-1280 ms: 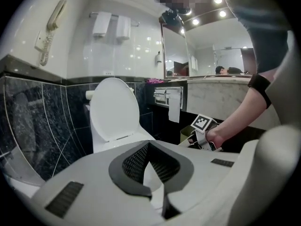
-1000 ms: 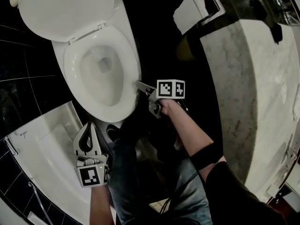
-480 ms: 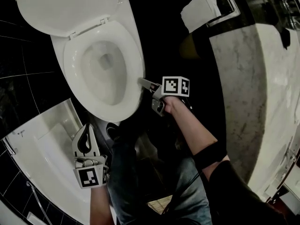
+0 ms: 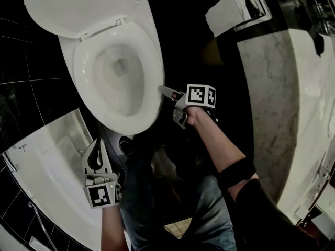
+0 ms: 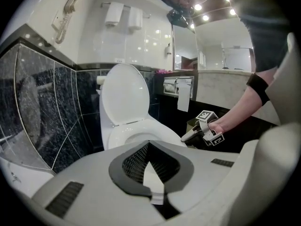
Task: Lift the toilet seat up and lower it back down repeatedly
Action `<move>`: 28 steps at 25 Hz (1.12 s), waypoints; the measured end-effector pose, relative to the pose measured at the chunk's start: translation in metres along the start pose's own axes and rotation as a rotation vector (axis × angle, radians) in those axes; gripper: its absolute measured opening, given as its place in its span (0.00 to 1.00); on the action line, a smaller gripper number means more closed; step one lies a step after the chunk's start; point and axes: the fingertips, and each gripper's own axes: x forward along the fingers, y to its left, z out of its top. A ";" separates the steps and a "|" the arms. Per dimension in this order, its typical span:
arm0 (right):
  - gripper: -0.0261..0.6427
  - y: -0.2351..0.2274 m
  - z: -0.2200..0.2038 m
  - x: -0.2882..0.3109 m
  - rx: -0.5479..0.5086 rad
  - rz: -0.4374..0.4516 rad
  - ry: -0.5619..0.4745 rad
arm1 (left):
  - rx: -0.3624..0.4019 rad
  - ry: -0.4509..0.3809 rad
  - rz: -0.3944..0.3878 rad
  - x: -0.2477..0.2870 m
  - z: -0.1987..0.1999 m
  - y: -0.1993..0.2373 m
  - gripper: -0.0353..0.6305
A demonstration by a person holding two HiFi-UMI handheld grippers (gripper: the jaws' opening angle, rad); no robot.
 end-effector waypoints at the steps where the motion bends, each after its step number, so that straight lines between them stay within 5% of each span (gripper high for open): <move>1: 0.18 0.001 0.000 -0.001 0.006 0.002 -0.005 | -0.003 -0.001 0.001 -0.001 0.000 0.001 0.03; 12: 0.18 0.038 0.005 -0.022 0.038 0.054 -0.015 | -0.006 0.037 -0.004 -0.010 -0.012 0.004 0.03; 28: 0.22 0.108 0.029 -0.045 0.159 0.155 -0.074 | -0.162 0.212 0.004 -0.008 -0.076 -0.009 0.03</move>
